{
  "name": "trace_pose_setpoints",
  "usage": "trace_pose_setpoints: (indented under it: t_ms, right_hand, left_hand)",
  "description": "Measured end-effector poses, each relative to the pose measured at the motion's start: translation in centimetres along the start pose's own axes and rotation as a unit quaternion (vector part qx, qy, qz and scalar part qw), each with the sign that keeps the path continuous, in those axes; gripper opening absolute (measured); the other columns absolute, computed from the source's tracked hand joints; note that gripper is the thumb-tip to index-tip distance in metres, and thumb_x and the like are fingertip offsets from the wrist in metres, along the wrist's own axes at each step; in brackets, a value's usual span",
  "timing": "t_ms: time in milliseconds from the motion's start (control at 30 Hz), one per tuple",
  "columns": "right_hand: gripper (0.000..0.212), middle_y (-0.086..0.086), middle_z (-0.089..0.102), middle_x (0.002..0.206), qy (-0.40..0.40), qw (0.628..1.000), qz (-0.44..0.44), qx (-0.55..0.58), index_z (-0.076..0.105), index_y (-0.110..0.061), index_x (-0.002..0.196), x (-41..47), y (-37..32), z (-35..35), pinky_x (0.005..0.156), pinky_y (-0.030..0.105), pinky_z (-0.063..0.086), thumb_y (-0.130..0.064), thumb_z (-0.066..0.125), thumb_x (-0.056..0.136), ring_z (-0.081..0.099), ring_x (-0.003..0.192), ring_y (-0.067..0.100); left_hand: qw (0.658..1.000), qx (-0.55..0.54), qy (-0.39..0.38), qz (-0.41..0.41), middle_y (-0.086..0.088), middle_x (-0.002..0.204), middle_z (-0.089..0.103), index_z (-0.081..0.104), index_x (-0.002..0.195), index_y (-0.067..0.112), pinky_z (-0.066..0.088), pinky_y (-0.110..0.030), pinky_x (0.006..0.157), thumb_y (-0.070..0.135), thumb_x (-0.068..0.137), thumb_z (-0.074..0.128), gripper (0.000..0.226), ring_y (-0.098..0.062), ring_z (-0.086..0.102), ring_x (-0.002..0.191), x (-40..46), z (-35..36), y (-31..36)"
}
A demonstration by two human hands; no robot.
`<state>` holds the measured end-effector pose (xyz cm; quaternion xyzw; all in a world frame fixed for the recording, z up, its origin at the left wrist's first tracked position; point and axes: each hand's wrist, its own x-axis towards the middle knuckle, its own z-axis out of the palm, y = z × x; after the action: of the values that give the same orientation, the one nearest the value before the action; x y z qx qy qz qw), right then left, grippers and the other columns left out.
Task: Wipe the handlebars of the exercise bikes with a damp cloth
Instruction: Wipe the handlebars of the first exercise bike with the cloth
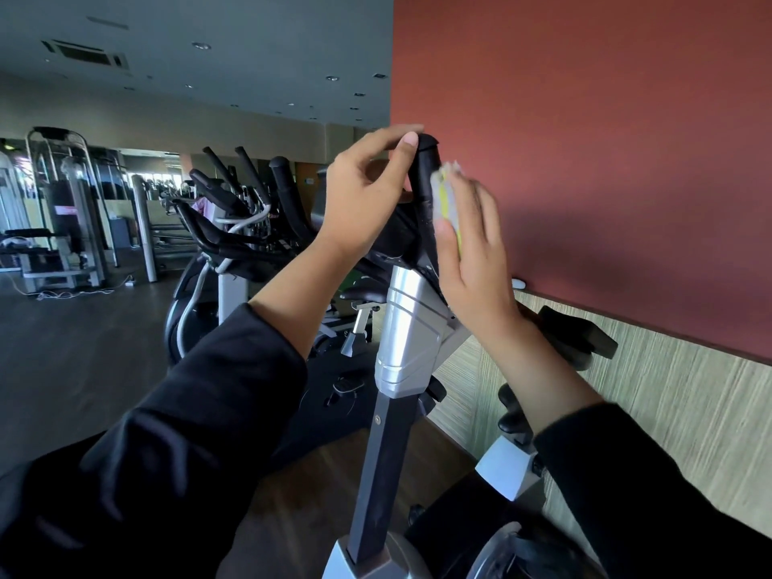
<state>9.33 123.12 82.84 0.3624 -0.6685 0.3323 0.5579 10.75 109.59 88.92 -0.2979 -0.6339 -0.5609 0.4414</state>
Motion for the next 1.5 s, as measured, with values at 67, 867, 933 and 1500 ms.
trace_pose_setpoints:
  t_ms: [67, 867, 933, 1500]
  right_hand:
    - [0.045, 0.021, 0.04, 0.14, -0.015, 1.0, -0.004, -0.026, 0.034, 0.004, 0.142, -2.1, 0.5, -0.3, 0.112, 0.018, 0.027, -0.008, 0.038, 0.099, 0.04, 0.133, 0.02]
    - [0.046, 0.017, 0.035, 0.147, -0.019, 0.99, -0.016, -0.14, 0.033, -0.002, 0.145, -3.8, 0.5, -0.1, 0.109, 0.038, 0.04, -0.018, 0.036, 0.102, 0.038, 0.138, 0.025]
    - [0.047, 0.018, 0.04, 0.144, -0.043, 0.988, -0.019, -0.145, 0.035, -0.001, 0.144, -4.8, 1.4, -0.7, 0.109, 0.032, 0.04, -0.023, 0.033, 0.103, 0.042, 0.134, 0.024]
    - [0.048, 0.02, 0.049, 0.134, -0.077, 0.992, -0.101, -0.02, 0.035, -0.003, 0.143, -2.6, 4.7, -1.4, 0.085, 0.038, 0.055, -0.026, 0.037, 0.101, 0.057, 0.116, 0.029]
  left_hand:
    - [1.0, -0.014, 0.008, -0.007, -0.004, 0.096, 0.07, 0.069, 0.111, 0.008, 0.056, -0.027, 0.065, 0.021, 0.096, 0.056, 0.024, -0.017, 0.062, 0.078, -0.3, 0.2, 0.2]
    - [0.992, -0.089, 0.004, -0.086, -0.003, 0.087, 0.062, 0.065, 0.116, 0.013, 0.06, -0.031, 0.066, 0.014, 0.098, 0.055, 0.021, -0.016, 0.058, 0.077, -1.5, 0.1, 1.4]
    - [0.992, -0.09, 0.009, -0.083, -0.007, 0.091, 0.064, 0.066, 0.115, 0.015, 0.061, -0.042, 0.068, 0.016, 0.097, 0.056, 0.02, -0.025, 0.058, 0.081, -1.7, 0.3, 1.2]
    - [0.979, 0.034, 0.198, 0.038, 0.011, 0.07, 0.06, 0.058, 0.13, 0.006, 0.046, -0.02, 0.07, 0.019, 0.094, 0.06, 0.038, -0.005, 0.053, 0.07, -3.3, 4.4, -1.3]
